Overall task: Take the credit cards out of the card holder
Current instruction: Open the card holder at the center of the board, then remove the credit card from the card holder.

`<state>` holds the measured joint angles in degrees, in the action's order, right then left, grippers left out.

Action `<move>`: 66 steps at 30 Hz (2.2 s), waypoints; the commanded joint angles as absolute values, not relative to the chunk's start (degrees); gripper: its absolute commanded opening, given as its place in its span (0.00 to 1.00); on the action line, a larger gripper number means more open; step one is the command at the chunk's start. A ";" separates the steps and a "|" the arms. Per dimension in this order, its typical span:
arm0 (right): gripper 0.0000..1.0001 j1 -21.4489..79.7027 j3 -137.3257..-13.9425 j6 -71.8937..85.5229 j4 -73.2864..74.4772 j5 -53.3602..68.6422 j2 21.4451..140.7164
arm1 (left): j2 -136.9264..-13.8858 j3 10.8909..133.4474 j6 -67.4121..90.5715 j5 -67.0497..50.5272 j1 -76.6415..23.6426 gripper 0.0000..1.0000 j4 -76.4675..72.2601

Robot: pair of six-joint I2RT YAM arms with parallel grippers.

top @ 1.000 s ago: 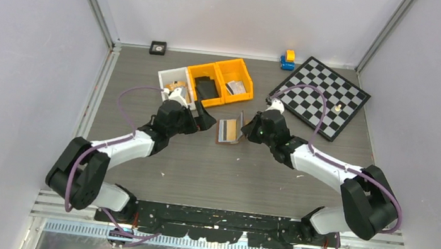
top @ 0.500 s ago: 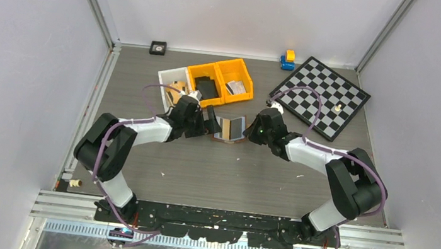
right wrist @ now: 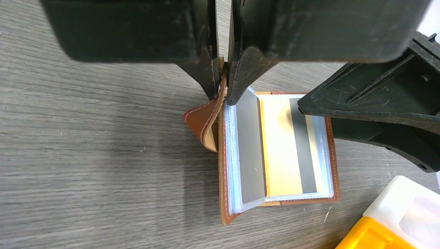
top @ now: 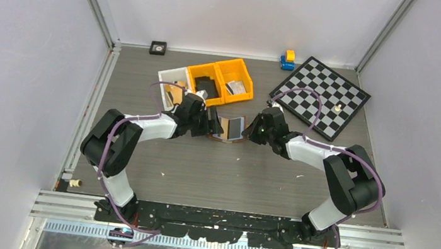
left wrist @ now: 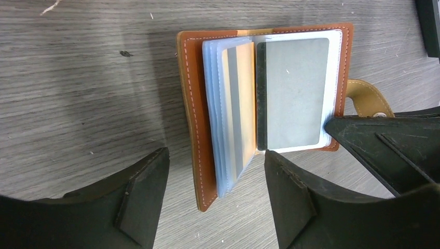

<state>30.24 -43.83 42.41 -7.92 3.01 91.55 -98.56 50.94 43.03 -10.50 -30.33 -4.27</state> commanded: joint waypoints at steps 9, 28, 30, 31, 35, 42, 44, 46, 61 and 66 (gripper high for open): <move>0.12 30.15 -44.35 42.10 -9.10 2.97 89.30 | -96.59 51.06 41.70 -13.55 -30.50 0.24 -5.55; 0.49 30.14 -39.67 39.71 -7.37 -5.59 74.32 | -89.78 47.75 40.09 -15.50 -31.19 0.00 -0.71; 0.48 30.14 -39.17 40.00 -8.90 -3.40 73.58 | -88.03 46.42 39.43 -14.84 -32.08 0.00 -0.81; 0.47 30.15 -39.09 40.06 -9.53 -2.10 73.74 | -87.37 45.80 39.12 -14.25 -32.28 0.00 -1.11; 0.43 30.12 -39.37 40.14 -11.69 2.65 76.34 | -86.87 45.82 39.16 -13.81 -32.34 0.00 -2.21; 0.30 30.56 -43.37 40.52 -11.69 8.92 84.50 | -87.97 46.23 39.02 -13.69 -32.33 0.00 -2.53; 0.25 30.57 -44.30 40.98 -11.16 9.57 86.63 | -88.00 46.19 39.03 -13.79 -32.27 0.00 -2.75; 0.19 30.59 -45.35 41.25 -10.34 10.03 89.12 | -87.87 45.99 39.02 -13.86 -32.34 0.00 -3.19; 0.01 30.43 -51.25 41.09 -4.58 11.40 98.58 | -87.26 45.43 38.85 -14.75 -32.34 0.10 -4.39; 0.00 30.47 -52.56 41.53 -4.16 13.35 100.94 | -86.94 45.06 38.98 -15.48 -32.34 0.27 -5.10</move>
